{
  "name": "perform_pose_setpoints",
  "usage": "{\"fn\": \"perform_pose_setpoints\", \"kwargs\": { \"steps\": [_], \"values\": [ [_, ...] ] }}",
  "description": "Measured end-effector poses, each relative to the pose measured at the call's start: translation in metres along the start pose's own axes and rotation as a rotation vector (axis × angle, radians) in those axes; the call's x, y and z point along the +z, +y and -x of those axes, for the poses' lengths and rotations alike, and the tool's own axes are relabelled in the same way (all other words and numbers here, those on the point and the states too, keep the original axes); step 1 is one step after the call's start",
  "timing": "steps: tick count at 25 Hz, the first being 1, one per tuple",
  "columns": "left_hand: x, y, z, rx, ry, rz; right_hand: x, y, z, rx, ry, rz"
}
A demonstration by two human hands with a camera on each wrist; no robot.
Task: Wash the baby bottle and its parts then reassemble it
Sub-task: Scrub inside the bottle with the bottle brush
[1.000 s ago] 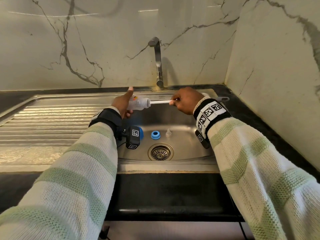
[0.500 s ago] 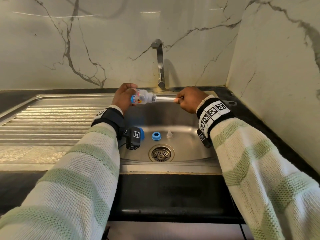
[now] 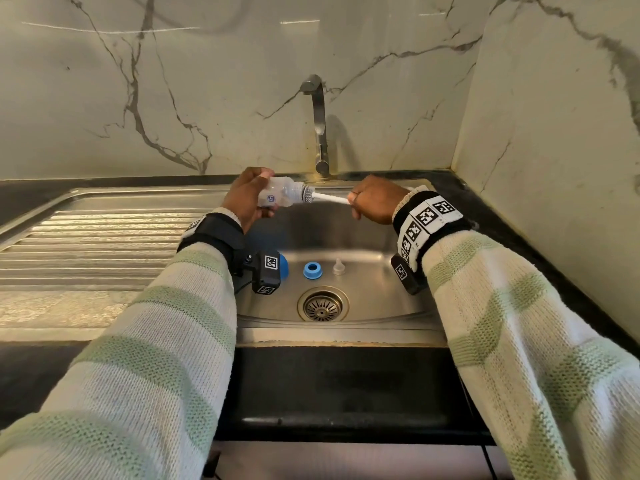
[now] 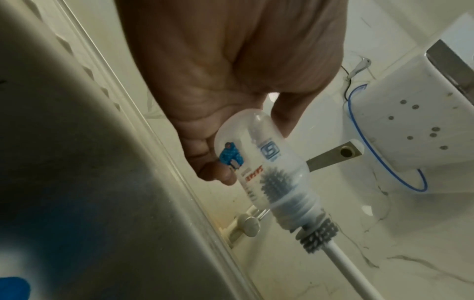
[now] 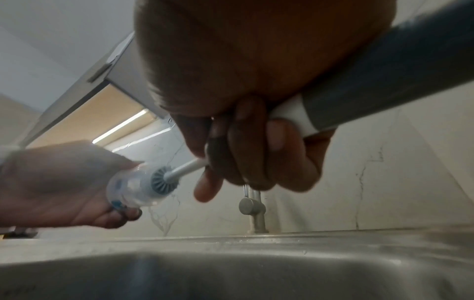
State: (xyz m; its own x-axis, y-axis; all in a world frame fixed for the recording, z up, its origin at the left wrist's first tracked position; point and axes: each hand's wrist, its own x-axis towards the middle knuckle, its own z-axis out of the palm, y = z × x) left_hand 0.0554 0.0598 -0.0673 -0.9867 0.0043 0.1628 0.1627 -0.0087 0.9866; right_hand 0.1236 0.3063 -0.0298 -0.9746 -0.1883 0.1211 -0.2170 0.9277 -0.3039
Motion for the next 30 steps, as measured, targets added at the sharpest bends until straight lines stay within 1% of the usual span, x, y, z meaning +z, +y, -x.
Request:
{"fn": "perform_pose_setpoints", "kwargs": {
  "steps": [1,3,6,8,10,11,12,14,15,17,20,22,24,26,30],
  "values": [
    [-0.002,0.0,-0.001,0.025,0.017,0.002,0.002,-0.001,-0.001,0.025,-0.018,-0.019],
    [0.0,0.001,-0.001,0.061,0.06,-0.039,0.003,0.0,-0.002,0.043,0.005,-0.009],
    [0.004,0.008,0.005,0.114,0.161,-0.099,-0.003,0.0,0.0,-0.015,0.07,0.069],
    [-0.003,0.009,0.003,0.083,0.238,-0.096,-0.008,0.001,0.001,-0.03,0.121,0.109],
    [-0.012,0.006,-0.005,-0.015,0.298,-0.065,-0.008,0.007,-0.001,-0.004,0.18,0.166],
    [-0.013,0.004,-0.008,-0.066,0.287,-0.017,-0.007,0.009,-0.001,0.013,0.199,0.156],
    [-0.01,0.004,-0.006,-0.103,0.24,0.065,-0.005,0.01,-0.003,0.023,0.211,0.111],
    [0.001,0.004,0.003,-0.186,0.146,0.229,0.0,0.009,-0.004,-0.002,0.224,-0.017],
    [0.004,0.001,0.006,-0.235,0.119,0.266,0.003,0.007,-0.005,-0.027,0.223,-0.066],
    [0.005,-0.002,0.008,-0.313,0.096,0.259,0.01,0.005,-0.005,-0.073,0.203,-0.107],
    [0.0,-0.003,0.006,-0.361,0.119,0.276,0.013,0.006,-0.003,-0.106,0.131,-0.148],
    [0.0,-0.001,0.007,-0.378,0.088,0.289,0.013,0.005,0.0,-0.076,0.107,-0.219],
    [0.001,-0.001,0.007,-0.4,0.054,0.295,0.013,0.004,0.0,-0.071,0.123,-0.222],
    [0.001,-0.001,0.007,-0.411,0.025,0.269,0.015,0.005,-0.004,-0.101,0.139,-0.182],
    [0.0,-0.004,0.009,-0.405,0.02,0.217,0.019,0.007,-0.012,-0.095,0.15,-0.146]
  ]
}}
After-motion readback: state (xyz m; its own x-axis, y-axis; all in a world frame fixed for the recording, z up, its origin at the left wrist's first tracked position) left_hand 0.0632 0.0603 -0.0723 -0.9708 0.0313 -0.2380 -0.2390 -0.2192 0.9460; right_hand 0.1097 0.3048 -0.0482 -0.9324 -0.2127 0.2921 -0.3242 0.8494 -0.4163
